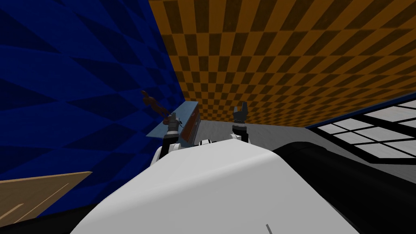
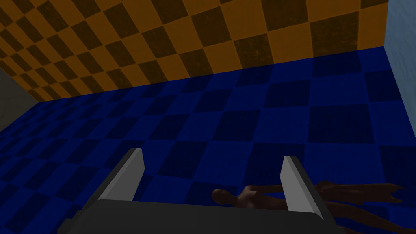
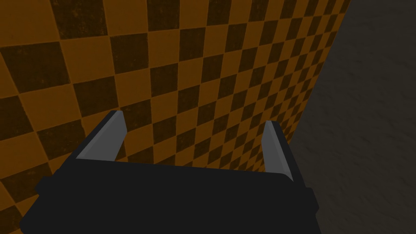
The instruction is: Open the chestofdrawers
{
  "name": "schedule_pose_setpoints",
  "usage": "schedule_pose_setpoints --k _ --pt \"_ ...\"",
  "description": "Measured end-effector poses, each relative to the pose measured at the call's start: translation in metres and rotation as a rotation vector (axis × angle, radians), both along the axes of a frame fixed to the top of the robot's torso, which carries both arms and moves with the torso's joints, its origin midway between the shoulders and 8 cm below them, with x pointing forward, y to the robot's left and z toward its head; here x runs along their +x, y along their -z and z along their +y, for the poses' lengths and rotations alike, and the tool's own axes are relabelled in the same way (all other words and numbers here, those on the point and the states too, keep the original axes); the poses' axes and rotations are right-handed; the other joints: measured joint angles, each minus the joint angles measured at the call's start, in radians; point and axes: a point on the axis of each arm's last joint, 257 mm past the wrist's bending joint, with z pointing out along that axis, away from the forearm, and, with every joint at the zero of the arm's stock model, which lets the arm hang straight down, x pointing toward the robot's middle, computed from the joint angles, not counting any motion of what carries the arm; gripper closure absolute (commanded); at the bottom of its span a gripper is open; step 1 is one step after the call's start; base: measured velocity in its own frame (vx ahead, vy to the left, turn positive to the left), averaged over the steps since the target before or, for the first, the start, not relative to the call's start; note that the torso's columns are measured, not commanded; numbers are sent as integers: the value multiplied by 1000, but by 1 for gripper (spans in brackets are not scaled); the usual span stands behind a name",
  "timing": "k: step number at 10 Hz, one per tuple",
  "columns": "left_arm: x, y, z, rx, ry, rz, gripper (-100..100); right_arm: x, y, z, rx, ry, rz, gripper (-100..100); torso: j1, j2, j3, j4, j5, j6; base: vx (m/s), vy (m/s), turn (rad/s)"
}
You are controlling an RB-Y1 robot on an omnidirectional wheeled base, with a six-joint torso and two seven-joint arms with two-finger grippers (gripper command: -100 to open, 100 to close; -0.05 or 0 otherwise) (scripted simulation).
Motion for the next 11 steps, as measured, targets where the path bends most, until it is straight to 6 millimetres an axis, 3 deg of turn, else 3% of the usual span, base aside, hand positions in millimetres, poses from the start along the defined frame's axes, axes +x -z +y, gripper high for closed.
schedule_pose_setpoints --k 11 --pt "45 73 -2 -72 -3 285 -100 0 0 0 0 0 0 0 0 -2 -1 -1 0 0 63 -4 -18"
